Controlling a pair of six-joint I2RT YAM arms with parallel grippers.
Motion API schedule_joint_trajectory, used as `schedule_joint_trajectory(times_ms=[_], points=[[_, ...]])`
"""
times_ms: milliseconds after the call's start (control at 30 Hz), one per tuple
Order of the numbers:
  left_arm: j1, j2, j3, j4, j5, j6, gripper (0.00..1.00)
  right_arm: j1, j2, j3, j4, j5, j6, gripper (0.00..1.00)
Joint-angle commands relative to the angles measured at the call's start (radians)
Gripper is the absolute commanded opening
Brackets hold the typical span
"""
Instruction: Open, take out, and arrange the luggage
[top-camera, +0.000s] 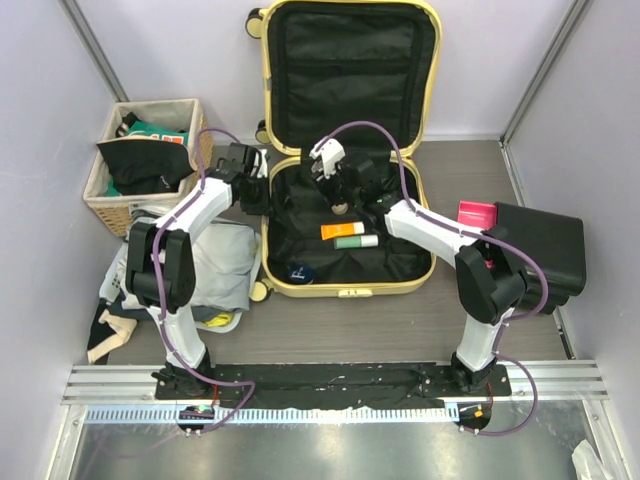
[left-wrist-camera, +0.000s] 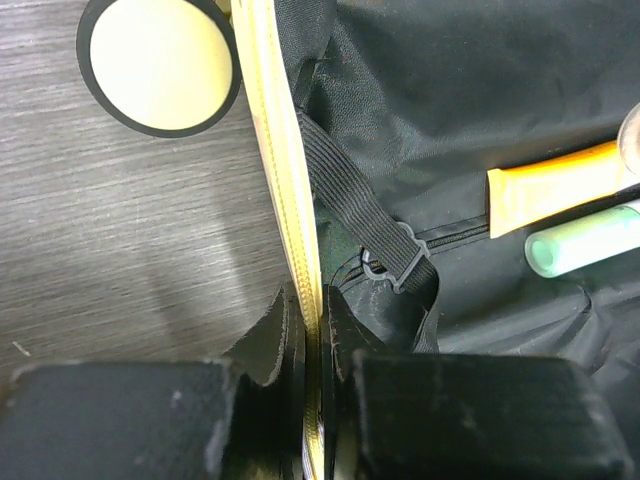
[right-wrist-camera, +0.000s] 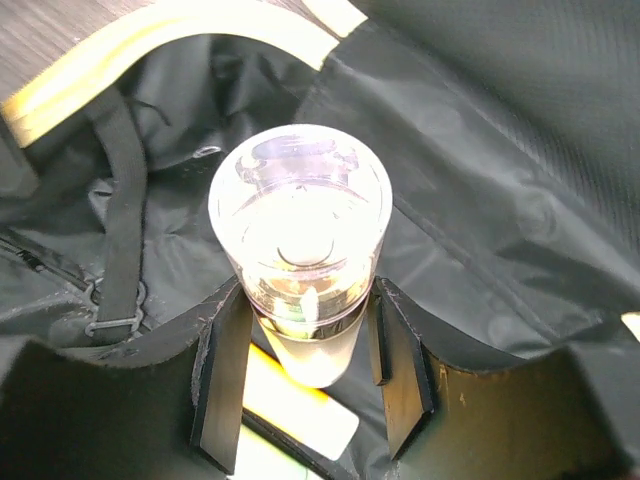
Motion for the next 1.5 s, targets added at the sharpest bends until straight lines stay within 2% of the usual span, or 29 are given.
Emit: schedule_joint_trajectory(times_ms=[0,100,500,700,967,1333,1467], points=[[0.021,-0.125,0.028,0.018,0.032,0.037,0.0,-0.003,-0.08,-0.025,0.066,0.073,0.082,0.01],[0.021,-0.128,0.031,0.016,0.029,0.039,0.0,-0.003,-0.173,-0.064,0.063,0.145,0.114,0.01],[0.021,-0.131,0.034,0.016,0.078,0.02,0.0,-0.024,-0.607,-0.081,-0.319,0.424,0.22,0.01],[0.022,-0.132,0.034,0.016,0.093,0.014,0.0,-0.069,-0.732,-0.113,-0.457,0.602,0.227,0.01],[0.021,-0.135,0.031,0.028,0.138,-0.009,0.0,-0.299,-0.862,-0.176,-0.546,0.528,0.28,0.01],[0.021,-0.143,0.028,0.036,0.15,-0.012,0.0,-0.426,-0.836,-0.253,-0.528,0.488,0.267,0.01],[0.021,-0.143,0.026,0.035,0.15,-0.012,0.0,-0.459,-0.867,-0.346,-0.453,0.471,0.272,0.01]])
